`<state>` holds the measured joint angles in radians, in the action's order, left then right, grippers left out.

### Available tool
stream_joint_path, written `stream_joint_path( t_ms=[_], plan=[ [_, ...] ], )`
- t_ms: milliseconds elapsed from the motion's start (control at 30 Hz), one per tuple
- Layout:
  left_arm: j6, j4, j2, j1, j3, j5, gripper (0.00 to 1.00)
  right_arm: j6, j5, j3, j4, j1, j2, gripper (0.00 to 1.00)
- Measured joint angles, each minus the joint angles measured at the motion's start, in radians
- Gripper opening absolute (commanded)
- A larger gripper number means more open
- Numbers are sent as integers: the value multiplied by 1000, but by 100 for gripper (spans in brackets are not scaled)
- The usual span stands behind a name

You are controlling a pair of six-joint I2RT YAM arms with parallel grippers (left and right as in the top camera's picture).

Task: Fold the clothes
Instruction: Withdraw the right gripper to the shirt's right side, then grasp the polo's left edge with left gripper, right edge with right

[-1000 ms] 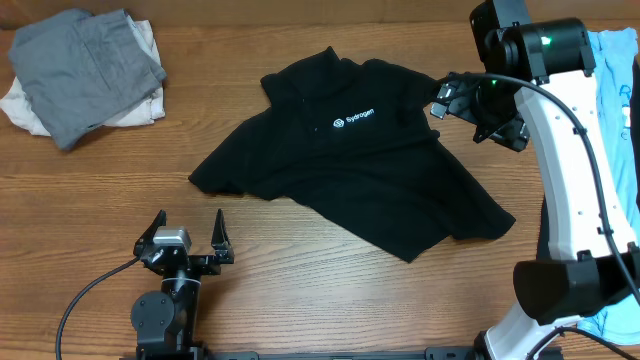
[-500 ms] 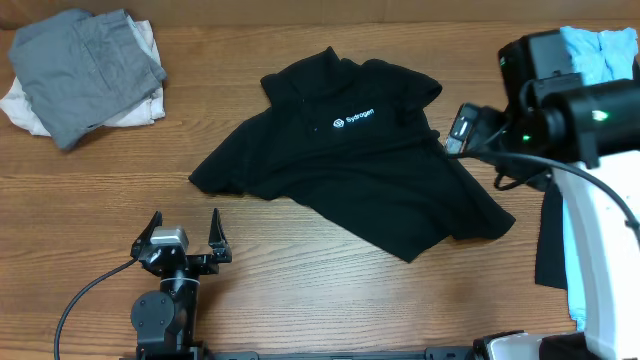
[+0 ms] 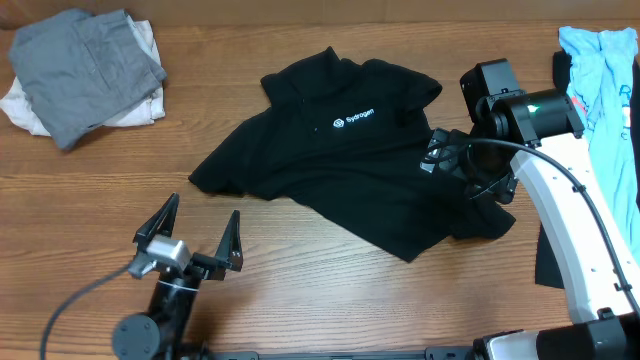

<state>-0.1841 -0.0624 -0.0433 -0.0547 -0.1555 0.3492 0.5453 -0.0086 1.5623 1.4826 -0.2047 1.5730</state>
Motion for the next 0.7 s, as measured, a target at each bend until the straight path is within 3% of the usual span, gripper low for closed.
stream_joint_path(
  t_ms=[167,367,567,700],
  plan=[
    [49,319,-254,-5,-336,18,100,2,-17,-18,-20,-12,0,100],
    [143,694,-735,-6,-741,30,100,1,-29,-20,-35,-71,0,100],
    [167,786,-1072,-6,-888,0,100,2,-36,-21,-54,-131,0,100],
    [77,797,-1217,-31,-888,-63,100,12,-37,-21,-51,-145,0,100]
  ],
)
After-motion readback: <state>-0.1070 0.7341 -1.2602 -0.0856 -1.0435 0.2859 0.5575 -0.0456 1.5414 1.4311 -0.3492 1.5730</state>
